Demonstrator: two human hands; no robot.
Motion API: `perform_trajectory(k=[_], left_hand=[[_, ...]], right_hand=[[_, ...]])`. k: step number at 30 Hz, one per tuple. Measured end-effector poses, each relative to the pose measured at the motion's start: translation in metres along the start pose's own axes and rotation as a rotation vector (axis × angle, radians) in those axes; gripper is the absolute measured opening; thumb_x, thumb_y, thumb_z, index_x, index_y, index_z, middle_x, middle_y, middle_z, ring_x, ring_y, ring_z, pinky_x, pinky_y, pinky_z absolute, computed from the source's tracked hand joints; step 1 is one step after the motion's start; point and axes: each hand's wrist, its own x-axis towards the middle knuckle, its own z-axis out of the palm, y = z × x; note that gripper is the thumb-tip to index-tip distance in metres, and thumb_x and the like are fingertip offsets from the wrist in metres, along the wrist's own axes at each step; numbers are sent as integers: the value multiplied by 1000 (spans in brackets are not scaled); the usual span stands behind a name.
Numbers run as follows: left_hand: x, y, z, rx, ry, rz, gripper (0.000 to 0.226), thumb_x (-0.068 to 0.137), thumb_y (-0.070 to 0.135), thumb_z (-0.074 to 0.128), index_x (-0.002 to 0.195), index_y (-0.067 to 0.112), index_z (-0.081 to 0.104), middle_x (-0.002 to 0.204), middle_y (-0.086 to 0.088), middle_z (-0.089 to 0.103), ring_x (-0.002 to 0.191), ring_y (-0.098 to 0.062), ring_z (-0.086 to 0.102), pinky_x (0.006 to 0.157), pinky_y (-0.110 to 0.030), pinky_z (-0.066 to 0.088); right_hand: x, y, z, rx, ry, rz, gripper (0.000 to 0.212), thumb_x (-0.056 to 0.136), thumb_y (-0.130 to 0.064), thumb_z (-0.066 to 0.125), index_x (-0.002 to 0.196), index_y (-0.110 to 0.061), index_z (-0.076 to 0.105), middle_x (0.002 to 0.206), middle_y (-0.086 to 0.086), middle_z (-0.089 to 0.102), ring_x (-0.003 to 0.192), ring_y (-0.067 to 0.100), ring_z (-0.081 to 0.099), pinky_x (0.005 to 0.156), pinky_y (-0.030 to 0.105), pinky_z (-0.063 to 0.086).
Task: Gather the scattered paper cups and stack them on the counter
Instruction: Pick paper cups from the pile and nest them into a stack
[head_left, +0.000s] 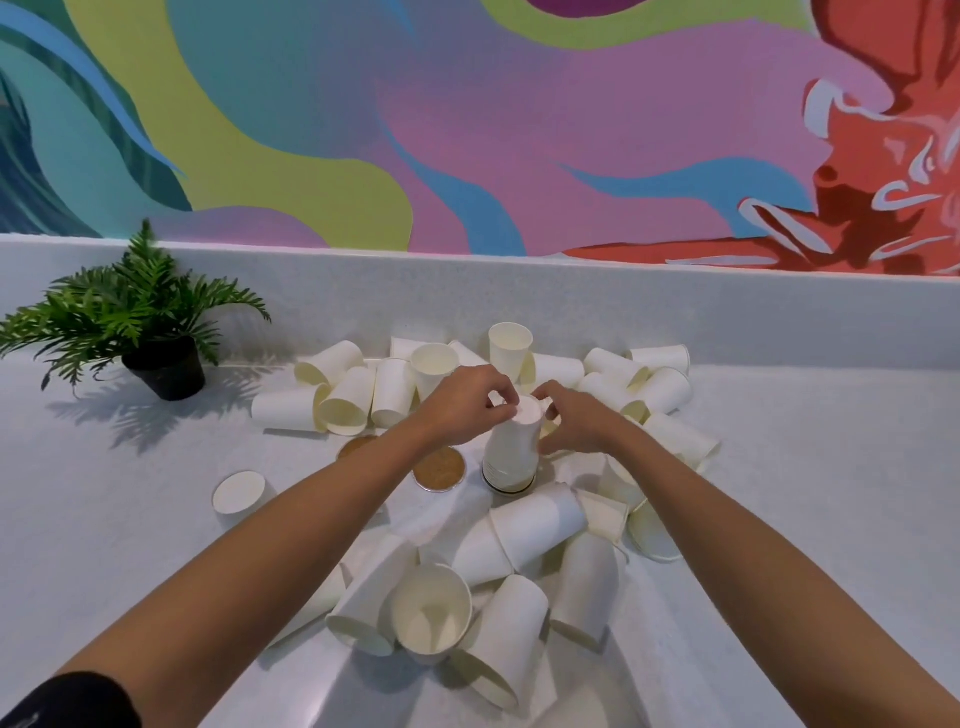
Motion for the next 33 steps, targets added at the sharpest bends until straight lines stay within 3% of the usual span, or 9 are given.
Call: perform_trajectory(k=[5,8,13,18,21,27,33], left_hand=[[4,-17,-9,-33,123,-110,19,89,18,65,106,10,67,110,-5,66,80,-13,56,73,-23,43],[6,-32,-9,-9,202,-216,27,88,17,65,114,9,62,117,-8,61,92,-19,58,77,-24,43],[7,-58,-8,60,250,-377,49,83,15,68,128,8,49,130,-13,47,109,-30,53,86,-33,44],[14,-74,-8,34,232,-425,62,79,12,71,133,7,42,135,-15,42,113,-33,50,84,-31,40],[22,-79,-6,42,226,-438,67,77,11,73,135,8,39,135,-15,41,117,-33,47,86,-32,41],[41,-85,1,12,186,-475,87,73,19,81,142,8,30,141,-16,36,125,-33,43,100,-37,41],[59,-90,9,-133,192,-552,102,67,21,87,146,8,24,144,-16,35,129,-34,41,103,-40,39]], right_hand=[[11,12,-21,-498,180,51,58,83,-11,60,136,-17,37,130,11,47,117,29,46,89,37,44],[19,23,-11,-730,189,35,60,83,-16,59,137,-19,33,132,9,44,123,29,42,95,39,39],[34,27,9,-855,135,-76,79,82,-22,67,147,-23,22,141,5,39,133,27,36,103,40,33],[46,25,18,-936,63,-136,75,85,-21,65,148,-19,24,146,5,37,133,26,35,105,39,30],[51,25,18,-943,41,-153,63,88,-19,61,143,-14,32,144,7,38,132,27,36,105,39,31],[56,26,8,-738,73,-119,75,81,-27,65,144,-24,27,137,4,41,127,25,40,97,38,35],[59,23,-16,-501,267,-109,83,72,-34,70,143,-20,30,128,6,45,116,27,46,84,36,44]])
